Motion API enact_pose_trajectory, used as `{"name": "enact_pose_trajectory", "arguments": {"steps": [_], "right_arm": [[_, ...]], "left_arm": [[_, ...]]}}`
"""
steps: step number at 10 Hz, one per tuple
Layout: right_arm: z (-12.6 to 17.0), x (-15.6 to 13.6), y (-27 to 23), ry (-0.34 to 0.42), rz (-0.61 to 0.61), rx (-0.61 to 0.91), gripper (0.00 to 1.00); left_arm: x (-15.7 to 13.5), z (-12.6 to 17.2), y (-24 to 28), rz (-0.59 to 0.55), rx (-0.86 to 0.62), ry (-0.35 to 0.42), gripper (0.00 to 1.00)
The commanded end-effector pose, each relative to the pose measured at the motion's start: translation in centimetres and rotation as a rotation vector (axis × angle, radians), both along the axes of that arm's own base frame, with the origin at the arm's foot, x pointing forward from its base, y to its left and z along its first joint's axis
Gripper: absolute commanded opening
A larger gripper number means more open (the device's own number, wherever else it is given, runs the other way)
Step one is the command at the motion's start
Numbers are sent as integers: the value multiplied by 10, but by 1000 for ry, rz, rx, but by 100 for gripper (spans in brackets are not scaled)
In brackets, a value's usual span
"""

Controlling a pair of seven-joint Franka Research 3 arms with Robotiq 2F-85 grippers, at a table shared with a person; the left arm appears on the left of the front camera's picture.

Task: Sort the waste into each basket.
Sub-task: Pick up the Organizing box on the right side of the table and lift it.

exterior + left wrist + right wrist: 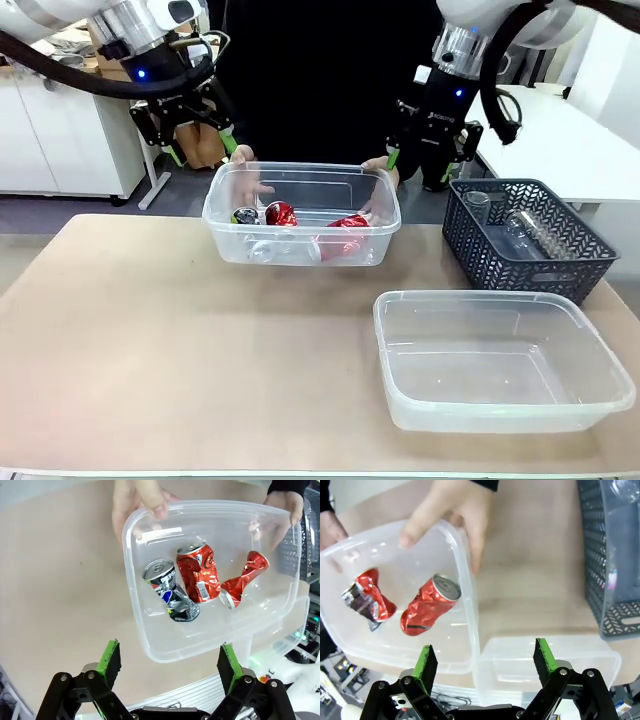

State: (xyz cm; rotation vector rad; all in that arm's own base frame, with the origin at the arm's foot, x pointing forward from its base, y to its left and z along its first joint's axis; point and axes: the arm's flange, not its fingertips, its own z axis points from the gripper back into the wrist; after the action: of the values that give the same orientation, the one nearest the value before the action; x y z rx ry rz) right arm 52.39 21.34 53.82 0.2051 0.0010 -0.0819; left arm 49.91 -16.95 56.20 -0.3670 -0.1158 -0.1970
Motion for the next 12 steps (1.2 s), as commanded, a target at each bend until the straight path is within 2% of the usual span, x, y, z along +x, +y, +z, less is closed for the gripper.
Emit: {"name": "enact_pose_trajectory", "arguments": {"steps": [1, 6, 7, 8, 9, 10, 11, 12], "right_arm": [[5, 3, 0, -7, -7, 6, 100], [4, 1, -1, -7, -2, 3, 100], [15, -33, -19, -38, 20, -36, 100], [21, -73, -48, -43, 69, -47, 100], [21, -103, -81, -71, 58, -92, 100], [14, -131, -110, -106, 74, -138, 100], [3, -150, -143, -93, -9, -158, 100], [-6, -163, -167, -85, -22, -149, 100]], "left_arm": [[2, 1, 0, 3, 3, 0, 100], [1, -1, 0, 0, 0, 2, 99], [-16, 2, -21, -38, -29, 14, 100], [-40, -8, -53, -68, 3, 77, 100], [-59, -21, -87, -76, 1, 129, 100], [-75, -40, -127, -94, -36, 170, 100], [-87, -57, -163, -114, -52, 224, 100], [-98, -70, -198, -154, -66, 247, 100]]}}
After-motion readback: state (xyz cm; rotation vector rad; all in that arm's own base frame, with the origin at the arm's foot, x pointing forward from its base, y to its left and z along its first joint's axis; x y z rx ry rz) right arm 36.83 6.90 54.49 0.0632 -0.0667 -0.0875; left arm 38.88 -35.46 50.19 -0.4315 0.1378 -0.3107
